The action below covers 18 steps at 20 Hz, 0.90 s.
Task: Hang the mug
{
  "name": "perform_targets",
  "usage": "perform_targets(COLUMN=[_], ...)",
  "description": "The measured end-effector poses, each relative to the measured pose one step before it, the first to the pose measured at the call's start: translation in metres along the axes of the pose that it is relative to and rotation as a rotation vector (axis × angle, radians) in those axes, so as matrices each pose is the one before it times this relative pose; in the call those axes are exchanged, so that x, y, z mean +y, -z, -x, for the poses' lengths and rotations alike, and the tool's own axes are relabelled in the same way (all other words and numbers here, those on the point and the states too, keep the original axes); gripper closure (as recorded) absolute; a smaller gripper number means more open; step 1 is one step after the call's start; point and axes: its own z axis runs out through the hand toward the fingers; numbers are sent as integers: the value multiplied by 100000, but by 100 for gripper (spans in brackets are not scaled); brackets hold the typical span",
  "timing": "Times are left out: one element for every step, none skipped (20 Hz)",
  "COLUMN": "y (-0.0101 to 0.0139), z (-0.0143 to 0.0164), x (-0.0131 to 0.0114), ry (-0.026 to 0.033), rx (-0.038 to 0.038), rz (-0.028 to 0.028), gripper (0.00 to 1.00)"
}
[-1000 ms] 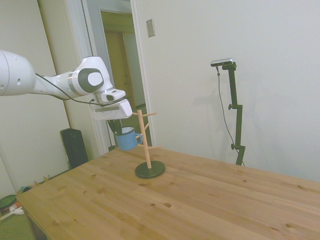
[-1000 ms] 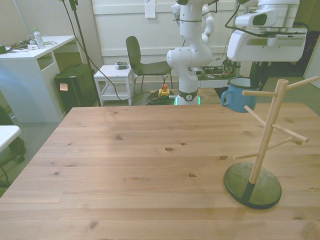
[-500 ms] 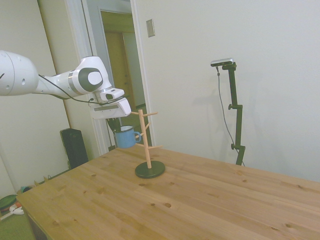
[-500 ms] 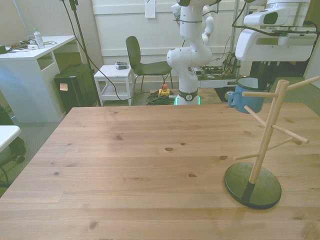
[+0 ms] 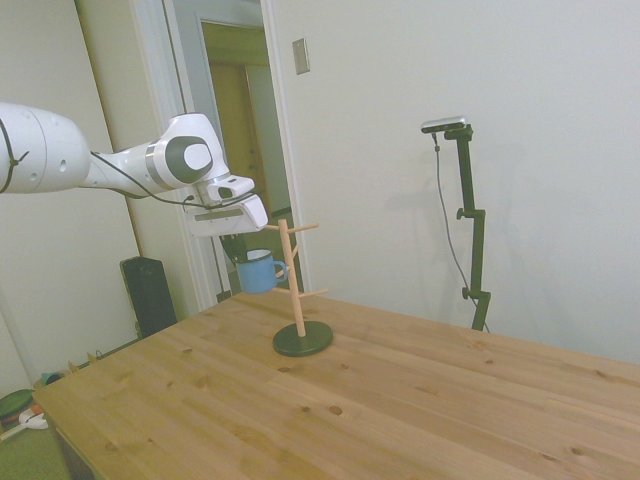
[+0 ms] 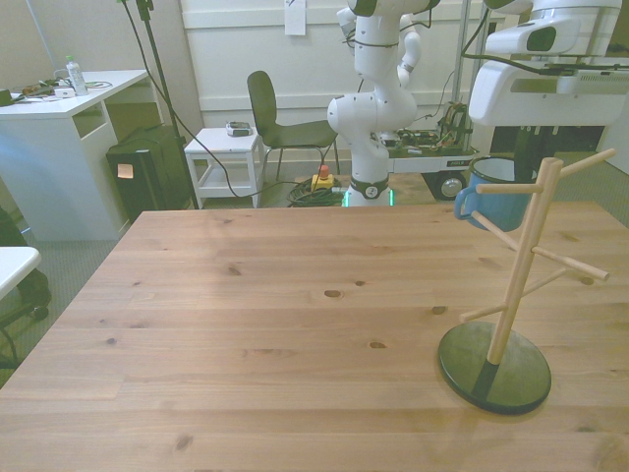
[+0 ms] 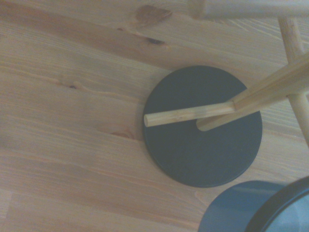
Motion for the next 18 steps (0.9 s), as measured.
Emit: perform_targets(y=[-62,-53,-65,-55,3,-16,-21,-16,-47,-172,-199,-181,-202,-201,-99,-13,21,35], z=[-101,-85,-90,-92,-124,-180,-181,-236,-245,-215,-186,-158,-99,-72,-12,-16,-17,-35], x=[-147,-137,-122,-116,-111,-92,-82,-69,-91,-81,-112,-139,-106,-91,-45,10,8,21], ry=[52,76,50,17,-44,-136,-146,-237,-210,-189,-119,-59,-14,50,72,-26,-26,-63], rx=[26,62,51,36,117,104,115,154,98,-59,-94,-75,-144,-41,35,18,59,76], rz=[-83,-53,-18,-63,-146,-144,-123,-158,-154,22,41,16,172,223,148,34,-14,-27], gripper=[100,100,100,100,100,100,100,100,100,100,100,0,0,0,0,0,0,0])
